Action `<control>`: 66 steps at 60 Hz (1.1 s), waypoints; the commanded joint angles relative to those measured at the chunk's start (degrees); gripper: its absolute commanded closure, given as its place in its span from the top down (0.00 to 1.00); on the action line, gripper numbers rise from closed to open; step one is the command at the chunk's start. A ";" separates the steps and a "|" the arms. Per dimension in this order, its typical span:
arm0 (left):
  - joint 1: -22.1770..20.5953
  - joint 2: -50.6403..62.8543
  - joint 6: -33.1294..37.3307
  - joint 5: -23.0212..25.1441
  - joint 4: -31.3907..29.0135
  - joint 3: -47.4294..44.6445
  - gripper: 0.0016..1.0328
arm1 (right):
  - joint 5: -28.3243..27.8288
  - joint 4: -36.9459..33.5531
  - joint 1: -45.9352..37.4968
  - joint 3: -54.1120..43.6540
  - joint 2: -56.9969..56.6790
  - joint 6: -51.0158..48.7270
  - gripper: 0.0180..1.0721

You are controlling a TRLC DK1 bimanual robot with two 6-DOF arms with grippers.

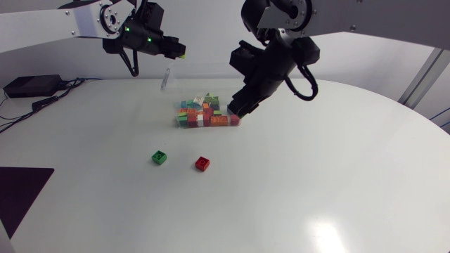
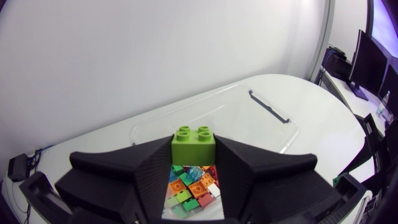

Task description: Place the duplo bricks in the container

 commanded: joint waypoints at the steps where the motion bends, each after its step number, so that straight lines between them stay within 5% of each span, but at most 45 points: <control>1: 0.19 2.33 -2.88 0.78 2.90 1.27 0.47 | -0.89 1.06 -0.62 1.81 -1.39 0.76 0.33; 9: 0.81 2.33 -3.76 0.78 7.03 -0.04 0.69 | -1.41 2.64 -1.58 4.98 -1.21 1.64 0.33; 11: 0.72 1.54 -3.68 0.78 7.90 -1.19 0.86 | -1.50 2.82 -1.85 6.21 -0.68 1.81 0.33; 16: 0.72 -1.54 -3.32 0.69 10.72 -4.70 0.92 | -1.85 3.52 -2.55 8.41 0.37 2.07 0.33; 24: 0.28 -8.31 -2.01 0.60 10.72 -10.15 0.93 | -2.03 5.19 -3.25 11.31 2.22 2.78 0.33; 35: 0.63 -16.74 5.03 0.52 -2.03 -17.01 0.93 | -2.21 7.39 -3.43 16.67 5.64 3.48 0.33; 46: 2.74 -22.11 11.79 0.52 -7.48 -26.67 0.93 | -2.47 9.94 -3.78 20.10 9.16 4.36 0.33; 66: 5.64 -24.22 18.12 0.60 -7.56 -42.14 0.93 | -3.17 17.06 -5.36 21.94 14.61 6.12 0.33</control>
